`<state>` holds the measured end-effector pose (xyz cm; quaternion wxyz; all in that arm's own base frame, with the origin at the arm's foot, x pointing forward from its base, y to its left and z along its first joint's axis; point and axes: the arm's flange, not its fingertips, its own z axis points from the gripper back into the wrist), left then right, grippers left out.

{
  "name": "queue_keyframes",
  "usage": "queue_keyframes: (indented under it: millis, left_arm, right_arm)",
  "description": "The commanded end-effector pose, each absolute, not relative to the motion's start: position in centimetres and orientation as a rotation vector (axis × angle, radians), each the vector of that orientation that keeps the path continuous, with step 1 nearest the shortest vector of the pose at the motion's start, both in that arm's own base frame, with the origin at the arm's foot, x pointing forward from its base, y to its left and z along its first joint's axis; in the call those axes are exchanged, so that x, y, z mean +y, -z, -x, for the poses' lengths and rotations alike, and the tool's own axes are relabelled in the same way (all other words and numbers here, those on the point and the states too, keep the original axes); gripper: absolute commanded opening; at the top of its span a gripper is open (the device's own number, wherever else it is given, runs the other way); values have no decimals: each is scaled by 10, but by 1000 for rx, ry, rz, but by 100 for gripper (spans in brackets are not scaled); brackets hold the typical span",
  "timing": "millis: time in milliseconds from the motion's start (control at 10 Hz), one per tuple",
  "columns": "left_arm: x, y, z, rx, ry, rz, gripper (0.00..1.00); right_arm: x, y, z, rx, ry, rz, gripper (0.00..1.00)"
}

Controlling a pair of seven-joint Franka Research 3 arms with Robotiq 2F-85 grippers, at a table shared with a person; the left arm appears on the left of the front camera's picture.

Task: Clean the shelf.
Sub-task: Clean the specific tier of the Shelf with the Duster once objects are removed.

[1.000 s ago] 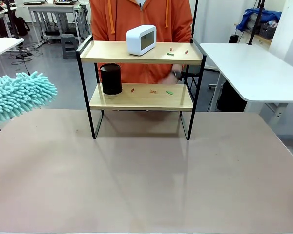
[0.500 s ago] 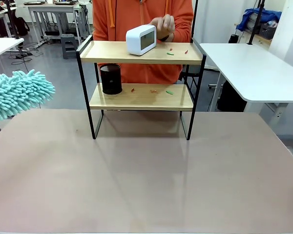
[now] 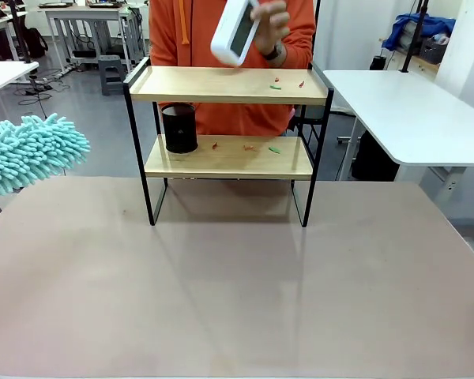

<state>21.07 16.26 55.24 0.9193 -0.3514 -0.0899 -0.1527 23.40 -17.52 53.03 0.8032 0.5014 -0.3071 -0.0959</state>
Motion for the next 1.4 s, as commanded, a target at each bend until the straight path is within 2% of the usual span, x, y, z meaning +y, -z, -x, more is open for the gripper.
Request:
queue_keyframes:
  millis: [0, 300, 400, 500, 600, 900, 1100, 1300]
  left_arm:
    - [161, -556, -210, -203, 303, 746, 0]
    - [161, -556, -210, -203, 303, 746, 0]
    - [163, -553, -211, -185, 314, 722, 12]
    - [155, -578, -217, -202, 141, 666, 12]
    - [145, -612, -226, -258, 78, 666, 12]
    - [96, -706, -263, -384, 28, 638, 12]
    - [47, -739, -304, -369, -13, 599, 12]
    - [-28, -749, -344, -377, 14, 536, 12]
  right_arm:
    - [-175, -532, -237, -684, 184, -1087, 100]
    - [-175, -532, -237, -684, 184, -1087, 100]
    - [-175, -532, -237, -684, 184, -1087, 100]
    - [-175, -532, -237, -684, 184, -1087, 100]
    - [-175, -532, -237, -684, 184, -1087, 100]
    - [-175, -532, -237, -684, 184, -1087, 100]
    - [-175, -532, -237, -684, 184, -1087, 100]
    - [-175, -532, -237, -684, 184, -1087, 100]
